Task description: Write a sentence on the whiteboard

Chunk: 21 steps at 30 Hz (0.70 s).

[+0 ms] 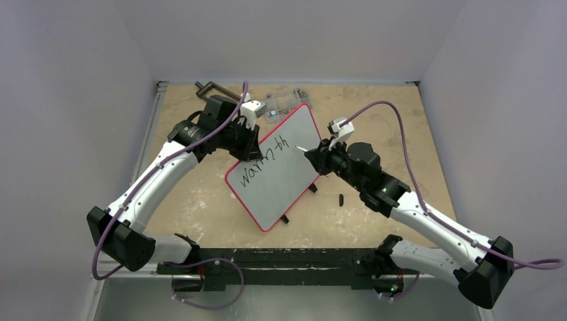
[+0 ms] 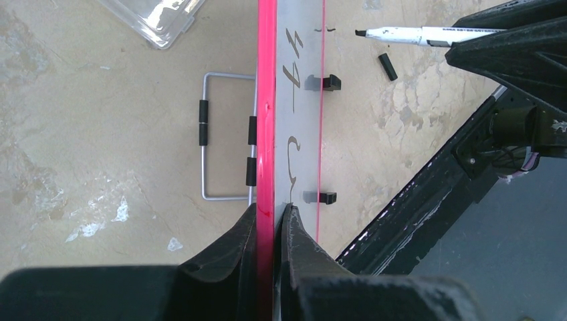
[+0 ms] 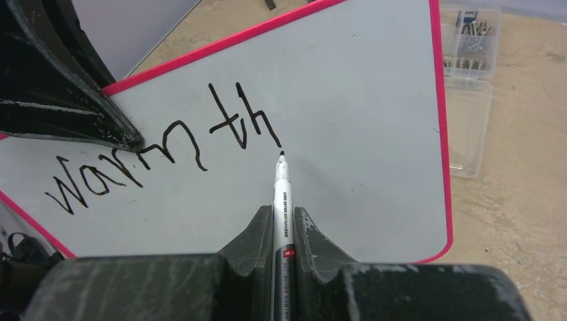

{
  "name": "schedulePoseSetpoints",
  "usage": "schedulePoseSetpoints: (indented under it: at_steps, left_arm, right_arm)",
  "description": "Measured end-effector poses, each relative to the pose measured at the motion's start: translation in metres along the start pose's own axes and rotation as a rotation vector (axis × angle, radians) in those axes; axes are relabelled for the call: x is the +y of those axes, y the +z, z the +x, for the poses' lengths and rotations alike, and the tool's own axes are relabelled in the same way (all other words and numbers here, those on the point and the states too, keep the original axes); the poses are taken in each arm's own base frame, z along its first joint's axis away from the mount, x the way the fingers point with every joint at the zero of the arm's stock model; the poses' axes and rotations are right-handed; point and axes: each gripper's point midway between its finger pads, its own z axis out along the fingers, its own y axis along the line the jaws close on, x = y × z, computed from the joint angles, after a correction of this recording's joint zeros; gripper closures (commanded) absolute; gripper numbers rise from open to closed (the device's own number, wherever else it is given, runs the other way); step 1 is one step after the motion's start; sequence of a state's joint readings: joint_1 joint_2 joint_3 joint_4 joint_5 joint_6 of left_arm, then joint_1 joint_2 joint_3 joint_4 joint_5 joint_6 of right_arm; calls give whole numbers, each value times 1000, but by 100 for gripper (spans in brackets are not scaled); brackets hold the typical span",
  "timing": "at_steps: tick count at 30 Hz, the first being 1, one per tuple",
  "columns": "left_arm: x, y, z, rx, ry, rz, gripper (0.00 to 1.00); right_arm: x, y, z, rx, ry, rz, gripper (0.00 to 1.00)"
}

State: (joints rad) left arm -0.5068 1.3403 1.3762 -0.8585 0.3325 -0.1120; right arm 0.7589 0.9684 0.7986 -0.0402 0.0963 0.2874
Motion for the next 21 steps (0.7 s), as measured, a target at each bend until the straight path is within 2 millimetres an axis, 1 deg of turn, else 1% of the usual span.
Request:
schedulePoseSetpoints:
  at_steps: [3, 9, 21]
  left_arm:
    - [0, 0, 0, 0, 0, 0, 100]
    - [0, 0, 0, 0, 1, -3, 100]
    - [1, 0, 0, 1, 0, -4, 100]
  right_arm:
    - [-3, 4, -1, -5, -2, 19, 100]
    - [-9, 18, -2, 1, -18, 60, 100]
    - [-26, 27, -8, -18, -31, 107, 100]
